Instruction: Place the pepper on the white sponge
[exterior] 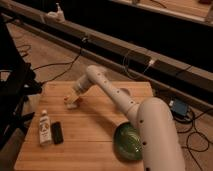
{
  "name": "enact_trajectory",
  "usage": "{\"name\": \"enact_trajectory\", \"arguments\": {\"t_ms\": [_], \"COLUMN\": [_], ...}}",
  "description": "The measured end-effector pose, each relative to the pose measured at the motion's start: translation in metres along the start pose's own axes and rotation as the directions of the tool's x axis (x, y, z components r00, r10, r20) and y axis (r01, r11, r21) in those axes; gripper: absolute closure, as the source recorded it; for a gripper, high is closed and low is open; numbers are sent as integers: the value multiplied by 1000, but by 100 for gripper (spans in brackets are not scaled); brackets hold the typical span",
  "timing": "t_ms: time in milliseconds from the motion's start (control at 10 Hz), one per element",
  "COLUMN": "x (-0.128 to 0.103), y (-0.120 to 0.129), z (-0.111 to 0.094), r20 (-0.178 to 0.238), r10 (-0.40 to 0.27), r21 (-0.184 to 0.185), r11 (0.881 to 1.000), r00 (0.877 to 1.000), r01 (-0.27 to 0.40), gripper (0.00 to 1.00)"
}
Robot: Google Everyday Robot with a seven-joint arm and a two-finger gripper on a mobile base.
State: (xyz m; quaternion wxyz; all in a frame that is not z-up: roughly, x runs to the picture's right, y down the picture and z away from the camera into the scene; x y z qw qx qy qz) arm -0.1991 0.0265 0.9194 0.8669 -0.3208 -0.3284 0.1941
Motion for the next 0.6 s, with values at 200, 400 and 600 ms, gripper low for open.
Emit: {"name": "enact_trajectory", "arguments": {"t_ms": [200,400,600], "x": [-10,-13,-15], "y": [-3,-5,-3], "z": [-28,-44,-41], "r20": [14,26,26], "r10": [-21,-24,-28], "r21": [62,97,92], "r11": [998,995,995], "r00": [1000,999,999], "r01": [20,22,26], "gripper": [23,23,23]}}
